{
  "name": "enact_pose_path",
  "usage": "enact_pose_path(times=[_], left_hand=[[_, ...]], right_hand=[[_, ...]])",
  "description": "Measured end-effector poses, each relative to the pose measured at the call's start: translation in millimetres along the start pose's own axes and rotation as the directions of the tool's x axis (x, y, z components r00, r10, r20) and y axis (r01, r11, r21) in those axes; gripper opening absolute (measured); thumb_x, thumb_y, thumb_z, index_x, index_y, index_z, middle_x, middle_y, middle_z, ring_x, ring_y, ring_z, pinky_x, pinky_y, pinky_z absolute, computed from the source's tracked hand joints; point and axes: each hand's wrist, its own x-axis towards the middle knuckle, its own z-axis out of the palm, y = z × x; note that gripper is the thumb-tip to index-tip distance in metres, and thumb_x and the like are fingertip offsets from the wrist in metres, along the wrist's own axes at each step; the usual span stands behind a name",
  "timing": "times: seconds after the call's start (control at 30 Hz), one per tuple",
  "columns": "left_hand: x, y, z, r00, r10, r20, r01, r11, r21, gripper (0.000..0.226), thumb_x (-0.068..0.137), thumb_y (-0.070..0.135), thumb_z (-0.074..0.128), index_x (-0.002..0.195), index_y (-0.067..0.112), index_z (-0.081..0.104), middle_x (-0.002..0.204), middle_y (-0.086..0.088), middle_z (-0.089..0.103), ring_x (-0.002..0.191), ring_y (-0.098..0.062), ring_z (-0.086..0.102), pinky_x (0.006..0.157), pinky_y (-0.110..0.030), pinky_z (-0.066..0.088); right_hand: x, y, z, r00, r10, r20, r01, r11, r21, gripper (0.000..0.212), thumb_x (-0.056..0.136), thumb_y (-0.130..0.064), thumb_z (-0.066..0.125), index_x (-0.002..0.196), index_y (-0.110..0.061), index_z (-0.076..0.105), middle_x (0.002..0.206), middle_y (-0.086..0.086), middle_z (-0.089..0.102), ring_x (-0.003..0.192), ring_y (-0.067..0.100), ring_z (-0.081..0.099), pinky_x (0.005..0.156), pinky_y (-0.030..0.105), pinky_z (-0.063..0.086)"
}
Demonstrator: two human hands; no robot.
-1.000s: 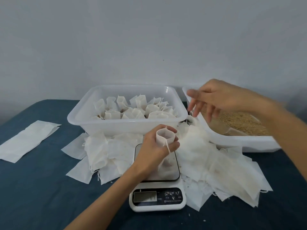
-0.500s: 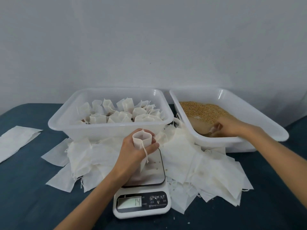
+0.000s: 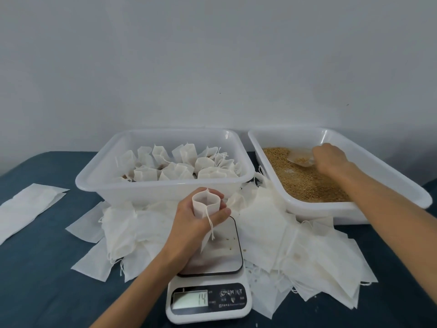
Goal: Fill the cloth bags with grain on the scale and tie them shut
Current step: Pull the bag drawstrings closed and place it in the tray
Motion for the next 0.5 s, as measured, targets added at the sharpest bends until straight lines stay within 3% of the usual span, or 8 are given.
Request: enact_pose_path(times=[0.13,0.27,0.37,0.5], left_hand=[[1.1,0.4,-0.3,1.0,-0.004,-0.004,0.004,1.0,0.015,0.018,0.075,0.017,0.082,0.089,0.02,0.071,0.084,-0.001,0.071,0.08,-0.013,0.066,0.073,-0.026,0.054],[0.2,-0.8,1.5,1.0,-0.009,0.0,0.009,1.0,0.019,0.019,0.074,0.016,0.082,0.089,0.019,0.071,0.085,-0.005,0.072,0.082,-0.013,0.067,0.075,-0.028,0.055],[-0.2,-0.8,2.0,1.0,-0.015,-0.002,0.015,0.999,0.03,0.019,0.074,0.017,0.082,0.089,0.018,0.071,0.086,-0.005,0.072,0.082,-0.014,0.067,0.075,-0.028,0.055],[-0.6,-0.1,1.8,1.0,-0.025,-0.017,0.025,0.999,0.024,0.019,0.073,0.018,0.083,0.089,0.021,0.072,0.086,-0.004,0.073,0.082,-0.014,0.068,0.073,-0.025,0.055]], right_hand=[[10.7,-15.8,1.1,0.992,-0.129,-0.016,0.128,0.991,-0.046,0.016,0.088,0.007,0.057,0.097,-0.002,0.067,0.096,0.014,0.063,0.088,0.032,0.064,0.072,0.036,0.052],[9.2,-25.7,5.8,0.977,-0.212,-0.02,0.212,0.977,0.017,0.02,0.089,0.009,0.058,0.1,-0.004,0.068,0.09,0.012,0.066,0.081,0.027,0.065,0.072,0.035,0.055],[4.9,-27.7,8.2,0.975,-0.223,0.011,0.222,0.973,0.069,0.006,0.095,-0.003,0.06,0.1,-0.004,0.062,0.094,0.012,0.065,0.082,0.026,0.064,0.073,0.039,0.057],[3.9,-31.6,8.8,0.977,-0.21,0.037,0.199,0.959,0.2,0.029,0.094,-0.027,0.069,0.077,-0.012,0.052,0.08,0.001,0.06,0.065,0.011,0.053,0.051,0.024,0.035]])
